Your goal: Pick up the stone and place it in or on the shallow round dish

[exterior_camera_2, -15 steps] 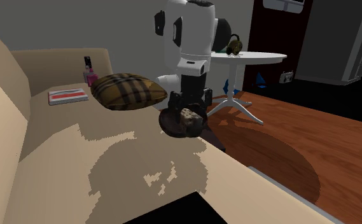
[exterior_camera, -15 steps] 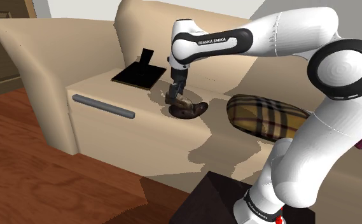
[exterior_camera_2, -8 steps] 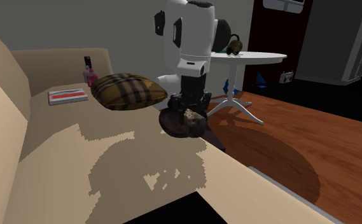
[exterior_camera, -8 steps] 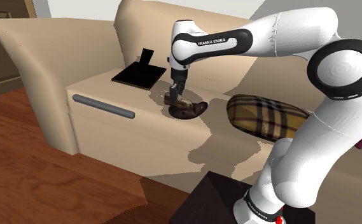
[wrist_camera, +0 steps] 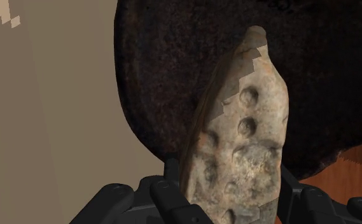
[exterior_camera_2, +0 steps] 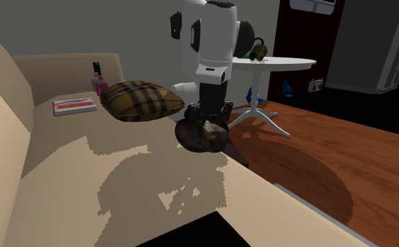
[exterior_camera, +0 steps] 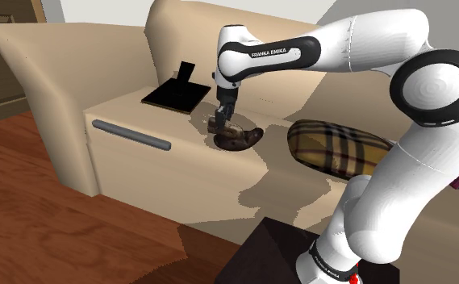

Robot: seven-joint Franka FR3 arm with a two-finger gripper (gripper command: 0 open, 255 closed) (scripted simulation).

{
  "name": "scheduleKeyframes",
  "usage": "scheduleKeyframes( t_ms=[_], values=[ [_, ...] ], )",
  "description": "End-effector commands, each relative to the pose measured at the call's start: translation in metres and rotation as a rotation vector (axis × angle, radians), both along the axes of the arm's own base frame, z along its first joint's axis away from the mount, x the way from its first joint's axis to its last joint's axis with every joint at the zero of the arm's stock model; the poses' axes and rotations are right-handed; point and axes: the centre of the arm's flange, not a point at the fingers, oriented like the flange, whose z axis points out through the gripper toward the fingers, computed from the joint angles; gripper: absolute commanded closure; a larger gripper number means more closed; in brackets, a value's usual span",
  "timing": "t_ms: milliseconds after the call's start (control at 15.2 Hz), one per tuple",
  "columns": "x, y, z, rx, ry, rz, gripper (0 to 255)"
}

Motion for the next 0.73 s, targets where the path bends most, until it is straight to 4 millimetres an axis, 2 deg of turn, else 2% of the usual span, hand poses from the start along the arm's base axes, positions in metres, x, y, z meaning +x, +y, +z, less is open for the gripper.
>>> scheduleKeyframes(
  t_ms=[0, 660],
  values=[
    [0.000, 0.000, -0.001, 0.000, 0.002, 0.000, 255],
    [0.000, 0.000, 0.052, 0.000, 0.002, 0.000, 255]
  ],
)
